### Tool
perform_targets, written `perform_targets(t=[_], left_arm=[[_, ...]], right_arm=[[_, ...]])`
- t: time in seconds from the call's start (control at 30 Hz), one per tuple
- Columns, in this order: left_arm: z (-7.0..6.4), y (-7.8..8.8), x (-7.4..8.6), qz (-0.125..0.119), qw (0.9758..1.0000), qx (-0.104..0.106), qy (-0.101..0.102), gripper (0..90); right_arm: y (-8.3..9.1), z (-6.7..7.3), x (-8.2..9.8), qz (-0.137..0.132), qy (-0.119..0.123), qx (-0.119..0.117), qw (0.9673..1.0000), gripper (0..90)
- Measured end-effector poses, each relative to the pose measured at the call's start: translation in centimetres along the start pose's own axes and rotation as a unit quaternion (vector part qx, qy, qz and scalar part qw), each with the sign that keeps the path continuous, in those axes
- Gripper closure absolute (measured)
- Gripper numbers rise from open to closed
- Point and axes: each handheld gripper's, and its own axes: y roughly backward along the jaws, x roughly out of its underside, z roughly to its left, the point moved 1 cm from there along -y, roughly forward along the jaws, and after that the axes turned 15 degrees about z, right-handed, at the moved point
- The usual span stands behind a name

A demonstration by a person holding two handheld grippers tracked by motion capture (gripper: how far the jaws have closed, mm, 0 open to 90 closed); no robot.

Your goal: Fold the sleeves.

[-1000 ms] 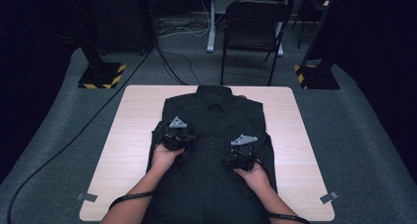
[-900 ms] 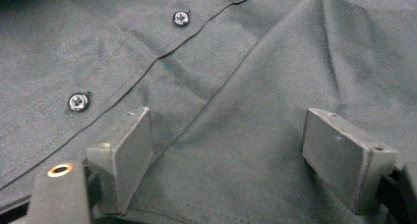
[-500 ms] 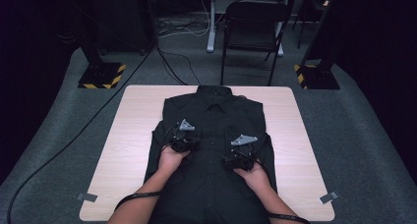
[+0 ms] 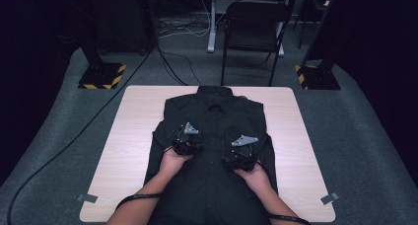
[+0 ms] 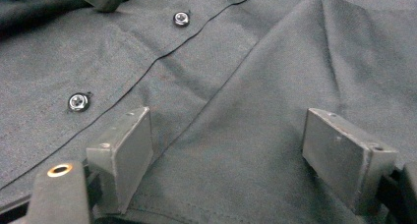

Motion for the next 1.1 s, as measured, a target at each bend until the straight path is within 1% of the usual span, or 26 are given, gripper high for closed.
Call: perform_targets(t=[0.03,0.07,0.1,0.17,0.23,0.27,0.33,0.4,0.5,0.57,0.63,0.73,0.83,0.97,1.03,1.1], left_arm=[[0.1,0.3,-0.1,-0.007,1.0,0.001,0.003,63.9],[0.1,0.3,-0.1,-0.007,1.0,0.001,0.003,60.1],[0.4,1.0,-0.1,-0.019,0.9998,0.003,0.009,55.9],[0.7,1.6,-0.2,-0.026,0.9996,0.001,0.014,49.1],[1.2,2.4,-0.2,-0.031,0.9994,-0.008,0.016,39.1],[1.5,2.9,-0.1,-0.032,0.9993,-0.012,0.014,35.0],[2.1,3.6,0.3,-0.036,0.999,-0.024,0.009,30.0],[2.8,4.0,1.0,-0.032,0.9988,-0.036,0.007,25.0],[3.6,3.7,2.3,-0.017,0.9993,-0.033,0.01,21.1],[3.8,3.3,3.1,-0.008,0.9995,-0.032,0.004,20.0],[3.8,2.9,3.7,0.006,0.9992,-0.039,-0.006,18.5],[3.9,2.5,4.4,0.008,0.9995,-0.03,-0.006,16.6],[3.8,2.1,4.7,0.002,0.9997,-0.025,-0.005,15.0],[3.6,1.5,4.9,0.001,0.9996,-0.026,0.004,13.4],[3.5,1.4,5.0,0.002,0.9996,-0.029,0.002,12.8],[3.5,1.3,5.1,-0.004,0.9995,-0.031,0.002,12.3]], right_arm=[[0.0,0.0,0.0,0.0,0.0,0.0,1.0,18.8],[0.0,0.0,0.0,0.0,0.0,0.0,1.0,18.8],[0.0,0.0,0.0,0.0,0.0,0.0,1.0,18.8],[0.0,0.0,0.0,0.0,0.0,0.0,1.0,18.8],[0.0,0.0,0.0,0.0,0.0,0.0,1.0,18.8],[0.0,0.0,0.0,0.0,0.0,0.0,1.0,18.8],[0.0,0.0,0.0,0.0,0.0,0.0,1.0,18.8],[0.0,0.0,0.0,0.0,0.0,0.0,1.0,18.8],[0.0,0.0,0.0,0.0,0.0,0.0,1.0,18.8],[0.0,0.0,0.0,0.0,0.0,0.0,1.0,18.8],[0.0,0.0,0.0,0.0,0.0,0.0,1.0,18.8],[0.0,0.0,0.0,0.0,0.0,0.0,1.0,18.6],[0.0,0.0,0.0,0.0,0.0,-0.001,1.0,18.4],[0.0,0.0,0.0,0.0,0.002,-0.001,1.0,17.9],[0.0,0.0,0.0,0.0,0.002,-0.001,1.0,17.8],[0.0,0.0,0.1,-0.001,0.002,-0.001,1.0,17.7]])
